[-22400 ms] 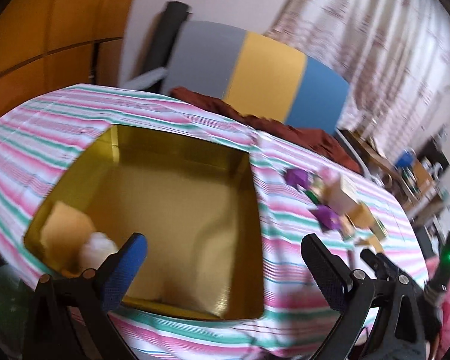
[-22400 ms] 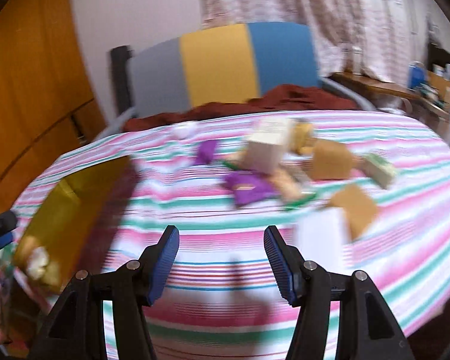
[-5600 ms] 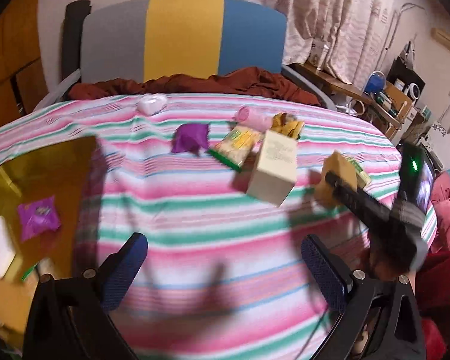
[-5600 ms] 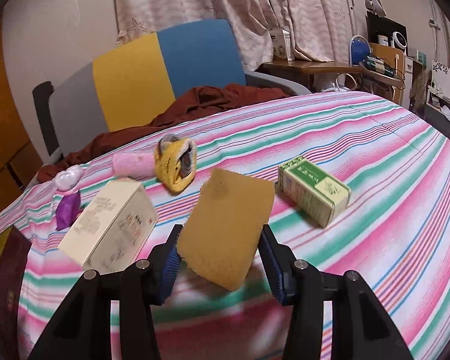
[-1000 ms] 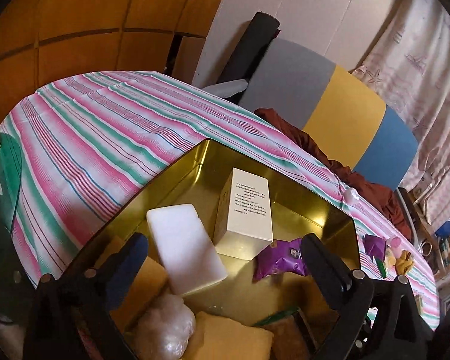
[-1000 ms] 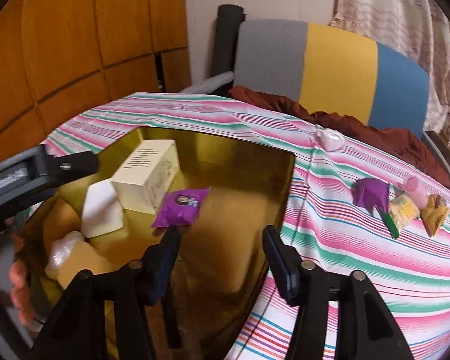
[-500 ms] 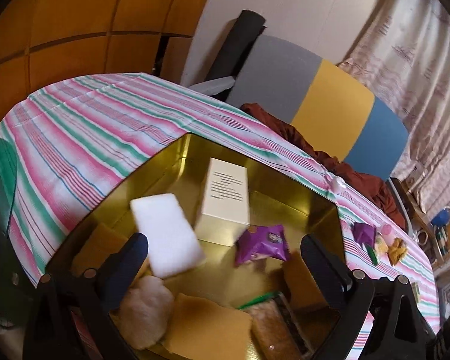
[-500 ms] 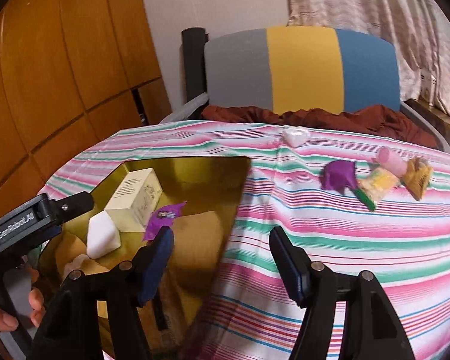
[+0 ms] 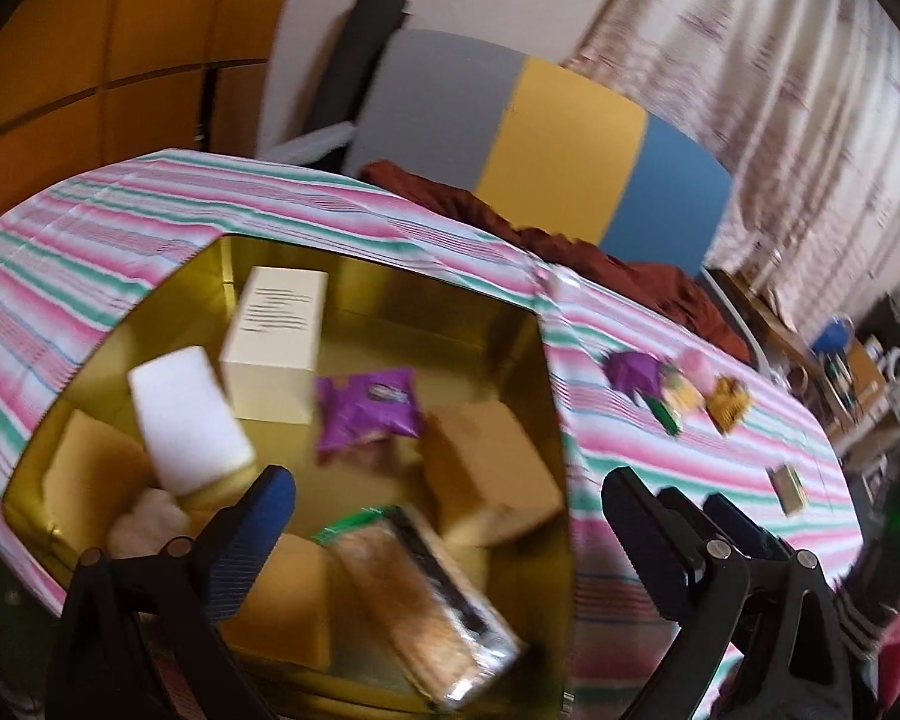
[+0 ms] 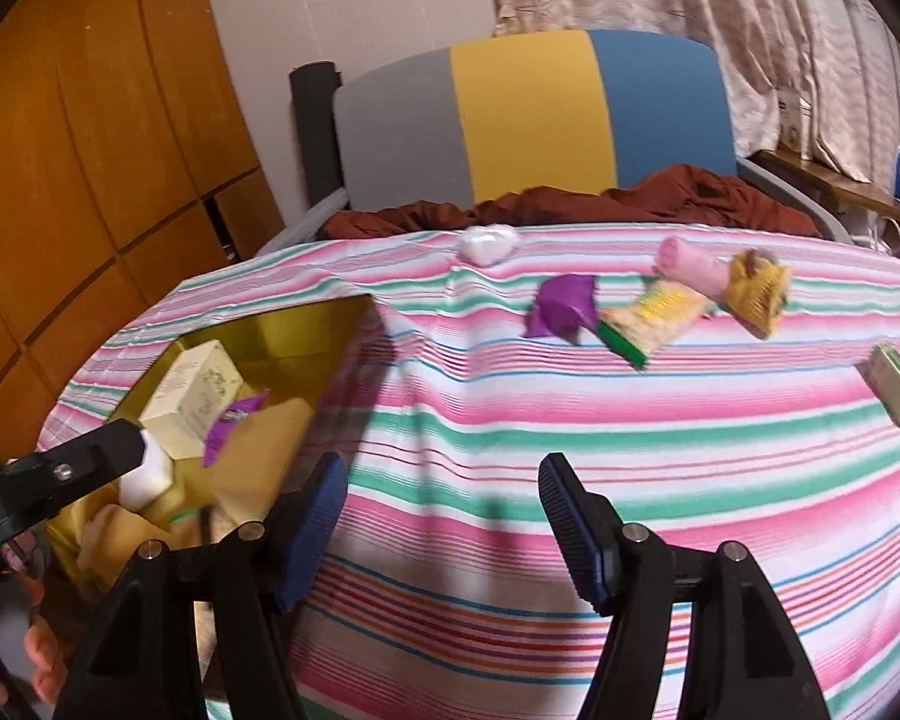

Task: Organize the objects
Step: 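Swing the right tool to the green tea box and grasp it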

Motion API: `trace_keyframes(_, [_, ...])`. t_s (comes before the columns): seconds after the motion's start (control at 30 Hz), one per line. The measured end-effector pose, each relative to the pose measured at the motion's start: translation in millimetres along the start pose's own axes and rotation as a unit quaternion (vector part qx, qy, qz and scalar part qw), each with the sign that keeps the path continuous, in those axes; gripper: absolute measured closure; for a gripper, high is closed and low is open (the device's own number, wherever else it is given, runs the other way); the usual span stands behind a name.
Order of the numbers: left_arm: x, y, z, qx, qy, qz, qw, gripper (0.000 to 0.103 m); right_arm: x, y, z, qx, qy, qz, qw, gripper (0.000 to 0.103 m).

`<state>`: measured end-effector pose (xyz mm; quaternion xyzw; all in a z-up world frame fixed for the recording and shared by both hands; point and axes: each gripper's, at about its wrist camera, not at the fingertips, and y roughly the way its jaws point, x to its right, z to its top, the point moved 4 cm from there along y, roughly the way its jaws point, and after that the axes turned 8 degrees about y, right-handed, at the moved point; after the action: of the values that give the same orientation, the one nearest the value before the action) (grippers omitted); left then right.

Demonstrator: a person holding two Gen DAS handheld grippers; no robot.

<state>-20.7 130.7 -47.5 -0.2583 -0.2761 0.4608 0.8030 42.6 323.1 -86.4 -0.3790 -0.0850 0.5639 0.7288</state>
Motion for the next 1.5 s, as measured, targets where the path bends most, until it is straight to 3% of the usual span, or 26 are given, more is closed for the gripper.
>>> trace_keyframes(0.43, [84,2,-16,-0.021,0.1,-0.073,0.9921,0.0,124,-9,3,-0.011,0.031,-0.11,0.993,0.036])
trace_keyframes(0.9, [126,17,-32,-0.059,0.135,-0.096,0.9844,0.0,282,-40,69,0.059,0.087,-0.245,0.964,0.035])
trace_keyframes(1.03, [132,23,-36,-0.071,0.137,-0.094,0.9835,0.0,308,-28,82,0.046,0.098,-0.247,0.963,0.035])
trace_keyframes(1.17, [139,29,-39,-0.081,0.144,-0.089,0.9822,0.0,321,-10,84,0.024,0.122,-0.223,0.967,0.035])
trace_keyframes(1.23, [142,33,-41,-0.088,0.147,-0.088,0.9812,0.0,321,-3,80,0.011,0.13,-0.217,0.968,0.038])
trace_keyframes(1.4, [150,42,-39,-0.098,0.154,-0.088,0.9792,0.0,320,2,78,0.001,0.127,-0.211,0.969,0.065])
trace_keyframes(1.5, [157,49,-36,-0.103,0.155,-0.089,0.9786,0.0,319,5,76,-0.003,0.118,-0.213,0.97,0.072])
